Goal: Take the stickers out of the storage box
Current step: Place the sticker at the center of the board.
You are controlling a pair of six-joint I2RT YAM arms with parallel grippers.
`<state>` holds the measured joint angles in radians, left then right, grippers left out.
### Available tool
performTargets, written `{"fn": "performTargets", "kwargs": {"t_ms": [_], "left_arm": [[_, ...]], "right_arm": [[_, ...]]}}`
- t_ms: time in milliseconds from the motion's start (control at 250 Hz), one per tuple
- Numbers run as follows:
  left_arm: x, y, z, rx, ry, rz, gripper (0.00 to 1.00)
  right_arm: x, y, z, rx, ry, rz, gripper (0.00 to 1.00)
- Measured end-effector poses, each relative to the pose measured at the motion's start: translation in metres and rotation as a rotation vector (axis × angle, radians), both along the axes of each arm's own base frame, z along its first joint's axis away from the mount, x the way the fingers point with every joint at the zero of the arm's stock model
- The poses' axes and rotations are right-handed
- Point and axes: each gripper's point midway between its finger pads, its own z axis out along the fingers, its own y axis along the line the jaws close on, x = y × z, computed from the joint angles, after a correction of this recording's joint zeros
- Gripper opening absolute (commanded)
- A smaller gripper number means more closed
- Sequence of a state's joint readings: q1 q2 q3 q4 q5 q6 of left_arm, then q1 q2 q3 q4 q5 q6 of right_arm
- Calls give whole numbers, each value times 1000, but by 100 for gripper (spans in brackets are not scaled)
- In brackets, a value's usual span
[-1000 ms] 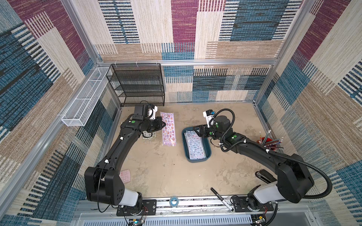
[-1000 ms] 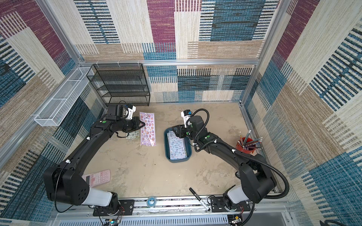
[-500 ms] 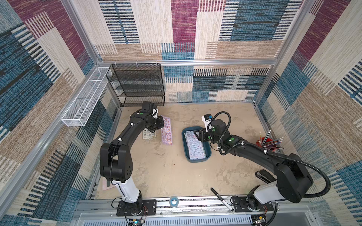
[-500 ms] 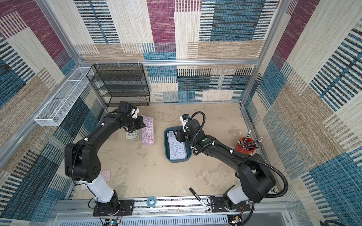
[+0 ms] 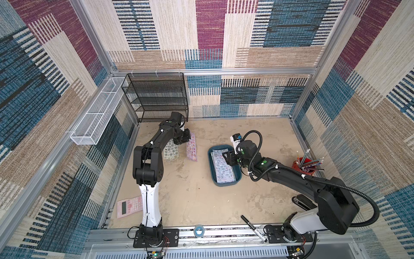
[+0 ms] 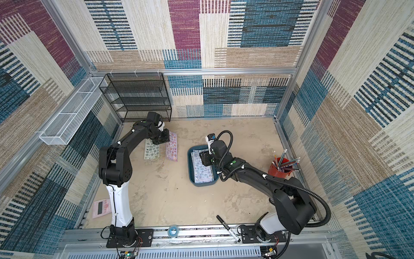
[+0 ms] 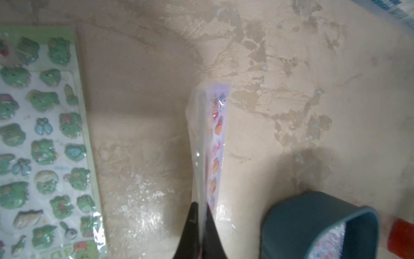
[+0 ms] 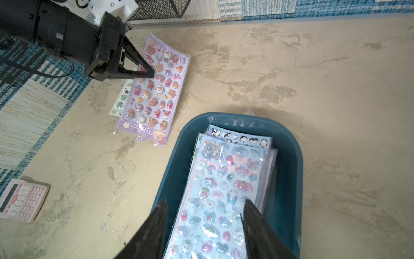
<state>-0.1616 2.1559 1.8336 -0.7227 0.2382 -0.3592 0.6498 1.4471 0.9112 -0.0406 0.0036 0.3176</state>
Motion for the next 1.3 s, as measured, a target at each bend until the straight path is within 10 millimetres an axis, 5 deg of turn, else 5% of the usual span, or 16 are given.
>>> {"fn": "performTargets", "kwargs": {"t_ms": [476, 1300], "left_arm": [[16, 8, -37, 48, 64, -12, 0], [28, 28, -54, 110, 81, -25, 0]], "right_arm": [[-3, 15, -14, -60, 23, -6, 55], [-15, 37, -45, -127, 69, -3, 58]]}}
